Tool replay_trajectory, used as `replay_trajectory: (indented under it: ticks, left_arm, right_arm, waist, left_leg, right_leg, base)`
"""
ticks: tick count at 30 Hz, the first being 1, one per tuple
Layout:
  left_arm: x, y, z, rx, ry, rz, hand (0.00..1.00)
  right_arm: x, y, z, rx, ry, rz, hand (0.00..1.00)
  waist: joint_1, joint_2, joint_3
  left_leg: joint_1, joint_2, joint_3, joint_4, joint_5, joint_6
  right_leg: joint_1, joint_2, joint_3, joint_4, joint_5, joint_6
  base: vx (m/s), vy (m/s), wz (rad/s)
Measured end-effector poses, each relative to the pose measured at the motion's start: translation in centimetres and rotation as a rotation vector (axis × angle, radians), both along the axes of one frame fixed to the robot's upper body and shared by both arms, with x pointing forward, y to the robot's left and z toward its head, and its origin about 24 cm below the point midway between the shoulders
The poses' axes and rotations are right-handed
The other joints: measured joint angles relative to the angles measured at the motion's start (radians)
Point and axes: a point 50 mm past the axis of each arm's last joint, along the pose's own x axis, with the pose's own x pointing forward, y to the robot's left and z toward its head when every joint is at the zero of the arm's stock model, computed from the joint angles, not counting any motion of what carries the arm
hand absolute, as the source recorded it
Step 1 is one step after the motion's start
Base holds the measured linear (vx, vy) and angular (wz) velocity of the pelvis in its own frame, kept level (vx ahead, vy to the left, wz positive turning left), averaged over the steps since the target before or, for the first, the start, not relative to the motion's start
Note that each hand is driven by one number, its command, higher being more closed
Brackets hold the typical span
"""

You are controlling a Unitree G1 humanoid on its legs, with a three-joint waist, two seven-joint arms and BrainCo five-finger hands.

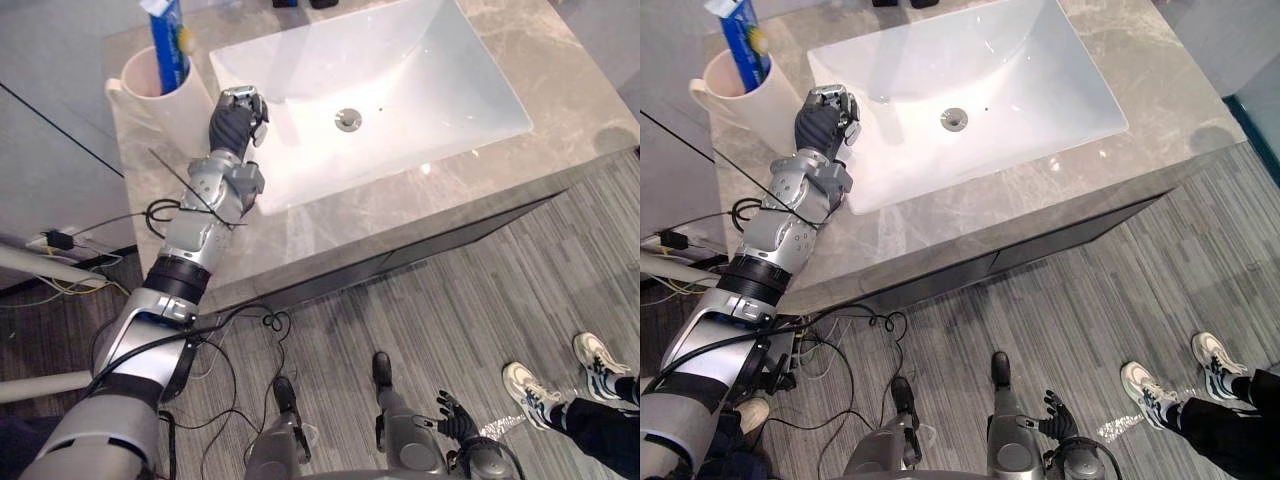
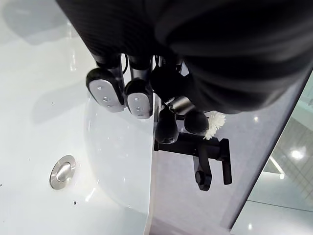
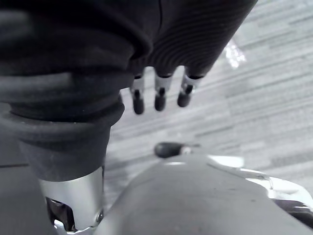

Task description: Organize washtable

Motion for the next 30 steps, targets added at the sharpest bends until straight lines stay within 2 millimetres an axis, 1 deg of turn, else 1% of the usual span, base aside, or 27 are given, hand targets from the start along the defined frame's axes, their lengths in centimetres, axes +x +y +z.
replay_trajectory:
  ticks: [1,3,4,5,7,12,15,18,19,20,21,22,24,26,28,30]
  left_arm:
    - [0.1,-0.1,0.4,0.001,-0.008,0.0,1.0]
    - [0.3,-0.2,1.7,0.013,-0.036,0.004,1.0]
    - [0.5,0.1,2.6,0.029,-0.052,0.017,1.0]
    - [0.4,1.0,4.5,0.066,-0.093,0.049,1.0]
    - [0.3,1.5,5.0,0.076,-0.107,0.062,1.0]
    - [-0.1,1.3,4.7,0.078,-0.121,0.047,1.0]
    - [-1.2,0.5,3.5,0.088,-0.136,-0.012,1.0]
    - [-3.0,-0.1,1.6,0.112,-0.141,-0.088,1.0]
    - [-4.2,0.2,0.4,0.132,-0.13,-0.115,1.0]
    - [-4.7,0.3,-0.1,0.139,-0.123,-0.131,1.0]
    - [-5.7,0.6,-1.2,0.155,-0.103,-0.158,1.0]
    - [-6.7,0.8,-2.3,0.162,-0.079,-0.189,1.0]
    - [-8.3,1.2,-3.9,0.185,-0.042,-0.224,1.0]
    - [-10.3,2.0,-6.0,0.168,0.023,-0.261,1.0]
    - [-11.2,2.5,-7.2,0.158,0.067,-0.269,1.0]
    - [-11.5,3.2,-7.7,0.177,0.104,-0.275,1.0]
  right_arm:
    - [0.1,0.0,0.1,-0.004,-0.007,-0.002,0.0]
    - [0.5,0.0,0.4,-0.005,-0.029,0.001,0.0]
    - [0.8,0.1,0.6,-0.005,-0.043,0.005,0.0]
    - [1.0,0.2,0.7,0.005,-0.064,0.003,0.0]
    - [1.0,0.3,0.7,0.01,-0.065,0.0,0.0]
    - [0.9,0.4,0.6,0.009,-0.059,0.008,0.0]
    - [0.9,0.4,0.6,0.009,-0.056,0.007,0.0]
    - [0.5,0.2,0.5,0.006,-0.043,0.005,0.0]
    - [0.3,0.0,0.4,0.002,-0.034,0.004,0.0]
    - [0.2,0.0,0.3,0.001,-0.031,0.004,0.0]
    - [0.0,-0.1,0.2,-0.003,-0.022,0.003,0.0]
    - [-0.3,-0.3,0.1,-0.006,-0.008,0.003,0.0]
    - [-0.5,-0.5,-0.1,-0.01,0.008,0.001,0.0]
    - [-1.2,-0.7,-0.5,-0.01,0.041,0.006,0.0]
    - [-1.6,-0.8,-0.7,-0.008,0.061,0.007,0.0]
    - [-1.7,-0.8,-0.8,-0.011,0.07,0.016,0.0]
  waist:
    - [0.002,-0.002,0.011]
    - [0.006,-0.004,0.036]
    - [0.006,-0.005,0.044]
    - [0.005,-0.009,0.058]
    - [0.003,-0.009,0.067]
    - [0.007,-0.008,0.067]
    - [0.01,-0.007,0.068]
    - [0.032,-0.005,0.067]
    - [0.043,0.001,0.064]
    - [0.048,0.003,0.063]
    - [0.059,0.008,0.06]
    - [0.065,0.012,0.056]
    - [0.068,0.02,0.042]
    - [0.084,0.03,0.009]
    - [0.093,0.033,-0.014]
    - [0.094,0.033,-0.023]
  left_leg:
    - [0.0,0.0,0.0,0.005,0.0,0.0]
    - [-0.014,0.002,-0.001,0.021,-0.003,0.002]
    - [-0.03,0.004,-0.002,0.028,-0.003,0.003]
    - [-0.052,0.005,0.0,0.034,-0.003,0.003]
    - [-0.052,0.006,0.0,0.035,-0.003,0.003]
    - [-0.052,0.007,-0.006,0.038,-0.003,0.003]
    - [-0.048,0.008,-0.022,0.04,-0.003,0.003]
    - [-0.034,0.007,-0.036,0.039,-0.003,0.003]
    - [-0.028,0.007,-0.043,0.036,-0.003,0.003]
    - [-0.024,0.007,-0.046,0.034,-0.003,0.003]
    - [-0.017,0.007,-0.052,0.033,-0.003,0.003]
    - [-0.008,0.006,-0.058,0.029,-0.003,0.002]
    - [-0.002,0.005,-0.069,0.024,-0.003,0.002]
    - [0.001,0.004,-0.073,0.018,-0.003,0.002]
    - [0.004,0.004,-0.074,0.017,-0.003,0.002]
    - [0.013,0.004,-0.079,0.018,-0.003,0.002]
  right_leg:
    - [0.0,0.0,0.005,0.001,0.0,0.0]
    - [-0.009,-0.001,0.007,0.007,0.0,0.0]
    - [-0.025,0.0,0.008,0.016,0.0,0.0]
    - [-0.051,0.001,0.015,0.021,0.006,0.001]
    - [-0.052,0.002,0.016,0.021,0.008,0.001]
    - [-0.048,0.002,0.012,0.024,0.007,0.001]
    - [-0.031,0.002,-0.005,0.021,0.006,0.001]
    - [-0.009,0.002,-0.017,0.021,-0.002,0.0]
    - [-0.001,0.002,-0.025,0.021,-0.005,-0.001]
    - [0.003,0.002,-0.029,0.021,-0.008,0.0]
    - [0.013,0.002,-0.035,0.021,-0.011,-0.001]
    - [0.025,0.001,-0.041,0.022,-0.018,0.003]
    - [0.036,0.0,-0.049,0.022,-0.024,0.004]
    - [0.04,0.0,-0.061,0.021,-0.029,0.004]
    - [0.046,0.0,-0.065,0.019,-0.029,0.003]
    - [0.058,0.0,-0.068,0.019,-0.029,0.002]
  base:
    - [-0.01,-0.012,-0.05]
    - [-0.04,-0.016,-0.02]
    - [-0.1,-0.03,-0.06]
    - [-0.09,-0.031,-0.07]
    - [-0.05,-0.02,-0.05]
    - [0.0,-0.006,0.02]
    - [0.0,-0.014,0.14]
    - [-0.01,-0.013,0.15]
    - [-0.01,-0.01,0.1]
    - [0.0,-0.012,0.15]
    - [0.01,-0.014,0.16]
    - [0.01,-0.013,0.17]
    - [0.03,-0.006,0.17]
    - [0.05,-0.006,0.11]
    - [0.03,-0.012,0.05]
    - [0.0,-0.013,0.07]
